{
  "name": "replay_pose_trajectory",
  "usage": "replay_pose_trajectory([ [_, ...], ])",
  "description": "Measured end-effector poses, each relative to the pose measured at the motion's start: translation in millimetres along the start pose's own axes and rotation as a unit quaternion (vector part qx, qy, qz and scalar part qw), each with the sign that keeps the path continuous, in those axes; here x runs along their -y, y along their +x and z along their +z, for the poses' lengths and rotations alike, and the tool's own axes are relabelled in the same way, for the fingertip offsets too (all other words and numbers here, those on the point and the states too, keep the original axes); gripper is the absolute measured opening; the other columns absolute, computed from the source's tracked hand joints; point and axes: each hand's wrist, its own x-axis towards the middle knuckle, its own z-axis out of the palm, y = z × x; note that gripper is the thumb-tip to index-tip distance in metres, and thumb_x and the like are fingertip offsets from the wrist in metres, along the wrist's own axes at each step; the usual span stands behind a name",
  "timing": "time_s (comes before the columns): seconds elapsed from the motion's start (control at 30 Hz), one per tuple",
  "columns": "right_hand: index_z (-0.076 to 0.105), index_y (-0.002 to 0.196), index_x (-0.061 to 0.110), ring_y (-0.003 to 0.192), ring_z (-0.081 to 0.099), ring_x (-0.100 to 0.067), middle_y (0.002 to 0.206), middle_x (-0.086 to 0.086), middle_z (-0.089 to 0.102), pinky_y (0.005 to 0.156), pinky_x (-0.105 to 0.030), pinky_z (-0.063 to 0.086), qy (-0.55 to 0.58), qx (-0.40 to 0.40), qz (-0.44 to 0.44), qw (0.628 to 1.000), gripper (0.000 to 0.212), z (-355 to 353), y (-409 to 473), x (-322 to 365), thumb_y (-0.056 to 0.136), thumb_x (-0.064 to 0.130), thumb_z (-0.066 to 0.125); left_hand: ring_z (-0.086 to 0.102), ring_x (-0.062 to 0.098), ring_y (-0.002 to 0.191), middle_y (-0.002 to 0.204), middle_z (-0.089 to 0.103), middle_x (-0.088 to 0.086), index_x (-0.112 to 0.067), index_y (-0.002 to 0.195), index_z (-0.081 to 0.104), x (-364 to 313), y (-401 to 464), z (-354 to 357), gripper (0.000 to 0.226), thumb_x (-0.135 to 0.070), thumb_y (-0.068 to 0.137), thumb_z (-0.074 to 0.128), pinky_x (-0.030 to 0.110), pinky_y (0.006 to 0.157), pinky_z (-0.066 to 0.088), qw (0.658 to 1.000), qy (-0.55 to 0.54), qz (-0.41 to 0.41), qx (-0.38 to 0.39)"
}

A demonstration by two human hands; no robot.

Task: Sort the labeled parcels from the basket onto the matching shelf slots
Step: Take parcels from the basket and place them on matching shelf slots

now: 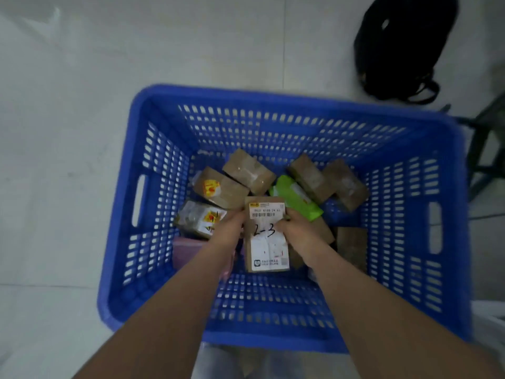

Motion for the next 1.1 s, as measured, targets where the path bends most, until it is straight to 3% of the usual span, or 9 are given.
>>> replay_pose_trajectory([
  [0.1, 0.059, 0.113, 0.013, 0.080, 0.062, -0.015, 0.112, -0.009, 0.066, 0.060, -0.026, 0.047, 0.077, -0.023, -0.007, 0.997, 0.027, -11.1, -46.4, 61.4, 0.091, 0.004, 0.047, 0.058, 0.014, 0.085, 0.114, 0.064, 0.006, -0.022, 0.109, 0.060, -60.2, -51.7, -3.3, 0.020, -0.028, 0.096, 0.047, 0.028, 0.064, 0.044, 0.999, -0.015, 0.051, 0.000],
  [0.23, 0.058, 0.116, 0.019, 0.080, 0.062, -0.014, 0.101, -0.002, 0.067, 0.060, -0.027, 0.047, 0.146, -0.026, -0.071, 0.986, 0.026, -30.1, -119.4, 159.6, 0.093, 0.009, 0.049, 0.063, 0.015, 0.085, 0.117, 0.065, 0.004, -0.028, 0.125, 0.056, -149.3, -133.8, -7.1, 0.031, -0.029, 0.094, 0.052, 0.026, 0.055, 0.049, 0.988, -0.083, 0.127, 0.022],
  [0.37, 0.056, 0.126, 0.025, 0.097, 0.064, -0.024, 0.112, -0.004, 0.068, 0.074, -0.036, 0.054, 0.165, -0.023, -0.149, 0.975, 0.039, -55.5, -211.9, 259.2, 0.090, 0.012, 0.055, 0.060, 0.018, 0.069, 0.113, 0.066, 0.012, -0.027, 0.133, 0.051, -243.7, -237.7, -18.1, 0.041, -0.017, 0.093, 0.055, 0.017, 0.043, 0.045, 0.967, -0.094, 0.222, 0.078],
  [0.5, 0.052, 0.125, 0.042, 0.092, 0.065, -0.025, 0.105, -0.004, 0.070, 0.074, -0.035, 0.053, 0.180, -0.015, -0.230, 0.956, 0.047, -91.5, -329.0, 365.3, 0.088, 0.014, 0.056, 0.062, 0.029, 0.090, 0.105, 0.069, 0.010, -0.033, 0.132, 0.051, -360.2, -359.1, -26.1, 0.051, -0.008, 0.088, 0.057, 0.035, 0.072, 0.047, 0.943, -0.030, 0.299, 0.145],
  [0.6, 0.051, 0.127, 0.045, 0.091, 0.065, -0.023, 0.096, -0.002, 0.071, 0.078, -0.036, 0.051, 0.186, -0.038, -0.314, 0.930, 0.050, -120.2, -426.3, 447.5, 0.088, 0.013, 0.057, 0.062, 0.029, 0.105, 0.116, 0.066, 0.009, -0.037, 0.139, 0.042, -443.3, -459.0, -24.4, 0.071, 0.004, 0.083, 0.056, 0.042, 0.088, 0.048, 0.908, 0.018, 0.376, 0.185],
  [0.73, 0.052, 0.127, 0.044, 0.102, 0.065, -0.025, 0.104, 0.000, 0.072, 0.088, -0.042, 0.051, 0.170, -0.076, -0.420, 0.888, 0.052, -149.6, -568.5, 530.7, 0.085, 0.015, 0.062, 0.066, 0.030, 0.101, 0.119, 0.065, 0.005, -0.044, 0.141, 0.034, -516.7, -599.7, -18.5, 0.086, 0.011, 0.079, 0.060, 0.044, 0.085, 0.051, 0.854, 0.047, 0.467, 0.226],
  [0.83, 0.055, 0.126, 0.039, 0.101, 0.067, -0.025, 0.106, -0.001, 0.072, 0.074, -0.036, 0.053, 0.155, -0.106, -0.488, 0.852, 0.050, -159.7, -670.2, 566.3, 0.084, 0.012, 0.062, 0.064, 0.030, 0.106, 0.120, 0.064, 0.006, -0.041, 0.144, 0.031, -547.8, -699.9, -22.6, 0.088, 0.009, 0.079, 0.063, 0.046, 0.088, 0.053, 0.812, 0.078, 0.531, 0.228],
  [0.97, 0.054, 0.119, 0.038, 0.083, 0.069, -0.017, 0.097, 0.002, 0.071, 0.055, -0.024, 0.053, 0.155, -0.143, -0.550, 0.808, 0.042, -162.0, -792.0, 589.2, 0.089, 0.009, 0.058, 0.066, 0.027, 0.103, 0.116, 0.065, 0.006, -0.037, 0.145, 0.032, -567.7, -815.7, -30.5, 0.085, 0.009, 0.081, 0.063, 0.038, 0.077, 0.059, 0.752, 0.091, 0.605, 0.244],
  [1.1, 0.056, 0.120, 0.027, 0.088, 0.066, -0.022, 0.101, -0.003, 0.069, 0.081, -0.039, 0.055, 0.132, -0.191, -0.587, 0.776, 0.040, -159.5, -884.0, 598.4, 0.085, 0.009, 0.063, 0.068, 0.024, 0.100, 0.115, 0.066, 0.007, -0.038, 0.145, 0.032, -571.0, -895.7, -40.9, 0.084, 0.004, 0.080, 0.066, 0.038, 0.076, 0.059, 0.706, 0.097, 0.652, 0.260],
])
